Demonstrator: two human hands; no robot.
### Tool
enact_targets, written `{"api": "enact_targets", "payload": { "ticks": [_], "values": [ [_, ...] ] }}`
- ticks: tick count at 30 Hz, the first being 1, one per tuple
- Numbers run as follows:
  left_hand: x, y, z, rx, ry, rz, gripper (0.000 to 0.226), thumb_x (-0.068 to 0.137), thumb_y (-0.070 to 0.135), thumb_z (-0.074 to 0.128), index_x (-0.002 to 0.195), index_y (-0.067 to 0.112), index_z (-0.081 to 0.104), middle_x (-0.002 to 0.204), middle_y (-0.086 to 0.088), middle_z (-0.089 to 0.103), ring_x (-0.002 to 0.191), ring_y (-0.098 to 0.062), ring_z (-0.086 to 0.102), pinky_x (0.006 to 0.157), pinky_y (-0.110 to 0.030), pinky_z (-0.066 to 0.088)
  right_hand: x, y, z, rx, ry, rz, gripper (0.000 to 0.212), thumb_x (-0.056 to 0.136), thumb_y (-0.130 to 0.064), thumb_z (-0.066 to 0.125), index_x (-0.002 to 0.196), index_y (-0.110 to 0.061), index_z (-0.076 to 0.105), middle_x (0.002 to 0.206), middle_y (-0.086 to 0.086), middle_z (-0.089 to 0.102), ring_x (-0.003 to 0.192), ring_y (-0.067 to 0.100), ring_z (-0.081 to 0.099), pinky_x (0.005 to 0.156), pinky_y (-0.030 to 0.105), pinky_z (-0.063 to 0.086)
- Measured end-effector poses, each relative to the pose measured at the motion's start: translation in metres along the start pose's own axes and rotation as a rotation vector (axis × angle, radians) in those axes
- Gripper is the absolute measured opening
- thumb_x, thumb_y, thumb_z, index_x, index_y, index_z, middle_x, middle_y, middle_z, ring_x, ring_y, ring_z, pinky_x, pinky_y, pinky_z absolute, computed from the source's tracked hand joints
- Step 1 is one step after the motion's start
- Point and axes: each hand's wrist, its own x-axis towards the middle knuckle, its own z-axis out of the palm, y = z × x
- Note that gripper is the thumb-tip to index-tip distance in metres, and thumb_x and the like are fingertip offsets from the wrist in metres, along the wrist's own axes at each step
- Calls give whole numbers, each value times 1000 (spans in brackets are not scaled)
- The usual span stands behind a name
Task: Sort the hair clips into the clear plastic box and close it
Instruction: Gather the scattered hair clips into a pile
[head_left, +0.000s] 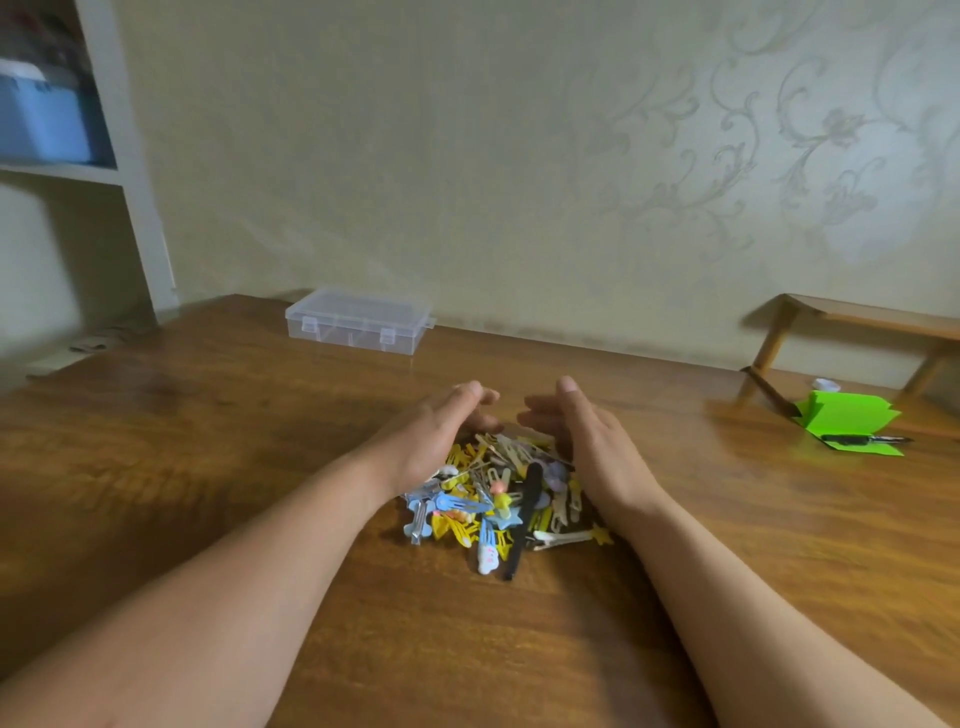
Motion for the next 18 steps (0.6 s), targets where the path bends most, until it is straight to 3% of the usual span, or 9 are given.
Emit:
{"api": "enact_targets", "payload": {
  "ticks": [3,7,10,14,18],
  "values": [
    [-3,4,1,16,6,1,72,98,71,18,148,39,59,127,19,75,135,-9,55,111,-39,37,-7,1,0,-3,33,21,64,109,-63,32,134,-19,72,121,-6,78,116,4,70,105,32,51],
    [-6,7,7,18,72,14,61,109,62,22,139,35,67,125,9,75,125,-6,64,108,-35,45,-12,-1,8,-43,8,-31,59,110,-59,35,135,-19,70,125,-6,76,117,5,69,107,36,52],
    [-7,8,8,3,91,12,64,108,62,24,143,29,66,134,9,73,128,-4,63,118,-36,46,-9,-2,5,47,38,-26,58,110,-60,36,133,-20,71,122,-7,77,112,1,70,102,34,54],
    [-5,6,8,38,41,-38,67,97,76,26,141,44,65,139,17,71,139,-7,57,124,-47,38,-2,-1,2,25,-29,4,67,107,-68,35,139,-19,68,128,-7,75,119,3,68,114,41,49],
    [-4,7,6,11,12,-63,69,92,80,28,140,47,64,138,12,70,138,-12,58,116,-49,47,-4,1,8,58,-39,-3,66,105,-70,35,129,-23,74,120,-7,78,115,7,71,111,45,50]
  ]
}}
